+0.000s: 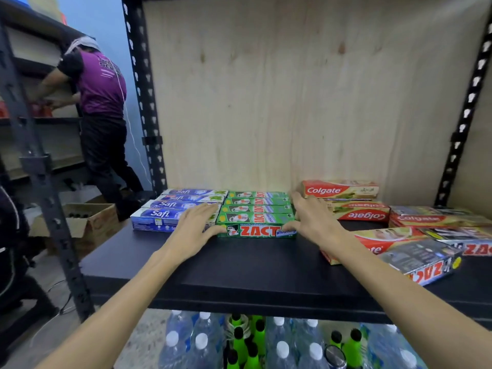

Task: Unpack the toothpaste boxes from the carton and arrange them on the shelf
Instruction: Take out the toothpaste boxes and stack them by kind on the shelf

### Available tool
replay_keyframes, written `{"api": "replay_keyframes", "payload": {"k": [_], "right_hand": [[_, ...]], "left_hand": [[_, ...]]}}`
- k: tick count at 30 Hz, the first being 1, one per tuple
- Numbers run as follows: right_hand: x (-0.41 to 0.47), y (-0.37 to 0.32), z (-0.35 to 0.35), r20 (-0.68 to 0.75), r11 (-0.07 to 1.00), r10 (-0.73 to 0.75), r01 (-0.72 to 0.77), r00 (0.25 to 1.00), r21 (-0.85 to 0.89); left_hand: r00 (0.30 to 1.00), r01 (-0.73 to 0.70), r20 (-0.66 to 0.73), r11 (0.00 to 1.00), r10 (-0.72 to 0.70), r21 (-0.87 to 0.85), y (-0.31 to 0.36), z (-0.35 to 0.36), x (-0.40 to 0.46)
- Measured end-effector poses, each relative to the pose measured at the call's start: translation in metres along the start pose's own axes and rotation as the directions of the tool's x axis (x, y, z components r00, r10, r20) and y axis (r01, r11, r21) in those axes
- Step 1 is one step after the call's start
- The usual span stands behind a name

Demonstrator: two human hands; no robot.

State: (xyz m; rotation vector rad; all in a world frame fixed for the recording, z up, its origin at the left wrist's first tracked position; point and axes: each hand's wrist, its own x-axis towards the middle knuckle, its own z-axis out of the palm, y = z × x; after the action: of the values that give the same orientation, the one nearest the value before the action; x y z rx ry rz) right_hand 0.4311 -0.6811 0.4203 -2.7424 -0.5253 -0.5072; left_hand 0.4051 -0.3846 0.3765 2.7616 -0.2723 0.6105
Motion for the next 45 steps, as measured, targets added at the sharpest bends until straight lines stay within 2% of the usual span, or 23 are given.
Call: {"api": "replay_keyframes", "payload": {"k": [5,8,13,16,19,21,24,28,32,38,41,43,45], "right_hand": [[0.007,0.010,0.009,-0.032,0.997,0.004,-0.002,0.999,0.079],[0.007,0.013,0.013,-0.046,0.995,0.028,-0.023,0.999,0.093],[0.003,0.024,0.000,0.069,0.988,0.048,-0.057,0.996,0.142],[0.002,0.051,-0.023,0.056,0.993,0.079,-0.083,0.995,0.086],[-0.002,0.089,-0.045,-0.017,0.991,0.136,-0.136,0.991,0.013],[-0.003,0.118,-0.057,-0.039,0.981,0.196,-0.196,0.980,0.003],[0.000,0.158,-0.067,-0.057,0.961,0.275,-0.275,0.960,0.021],[0.016,0.191,-0.064,-0.095,0.942,0.334,-0.335,0.938,0.005],[0.034,0.212,-0.057,-0.026,0.932,0.356,-0.357,0.934,-0.059],[0.046,0.239,-0.046,0.095,0.934,0.307,-0.319,0.947,0.159],[0.052,0.253,-0.045,0.111,0.893,0.287,-0.308,0.951,0.327],[0.053,0.264,-0.044,0.070,0.866,0.285,-0.288,0.956,0.409],[0.043,0.262,-0.054,-0.037,0.882,0.308,-0.270,0.951,0.387]], "left_hand": [[1.000,0.004,0.015,1.000,-0.004,-0.030,0.000,0.003,0.003],[1.000,-0.008,0.013,1.000,0.008,0.015,0.001,0.005,0.003],[0.999,-0.013,0.040,0.997,0.010,0.077,0.002,0.003,0.001],[0.998,-0.055,0.016,0.995,0.054,0.077,0.004,0.002,-0.002],[0.992,-0.092,-0.078,0.995,0.096,0.050,0.017,0.000,-0.003],[0.986,-0.067,-0.152,0.997,0.063,-0.022,0.037,0.000,0.002],[0.984,-0.047,-0.177,0.996,0.033,-0.077,0.077,0.013,0.025],[0.995,-0.026,-0.095,0.986,0.011,-0.163,0.140,0.044,0.081],[1.000,0.019,0.026,0.986,-0.015,-0.167,0.196,0.071,0.135],[0.982,0.183,0.017,0.943,-0.186,-0.279,0.221,0.101,0.169],[0.970,0.229,0.011,0.893,-0.243,-0.389,0.230,0.099,0.170],[0.968,0.217,-0.017,0.873,-0.250,-0.437,0.236,0.093,0.170],[0.967,0.203,-0.042,0.857,-0.252,-0.475,0.248,0.085,0.168]]}}
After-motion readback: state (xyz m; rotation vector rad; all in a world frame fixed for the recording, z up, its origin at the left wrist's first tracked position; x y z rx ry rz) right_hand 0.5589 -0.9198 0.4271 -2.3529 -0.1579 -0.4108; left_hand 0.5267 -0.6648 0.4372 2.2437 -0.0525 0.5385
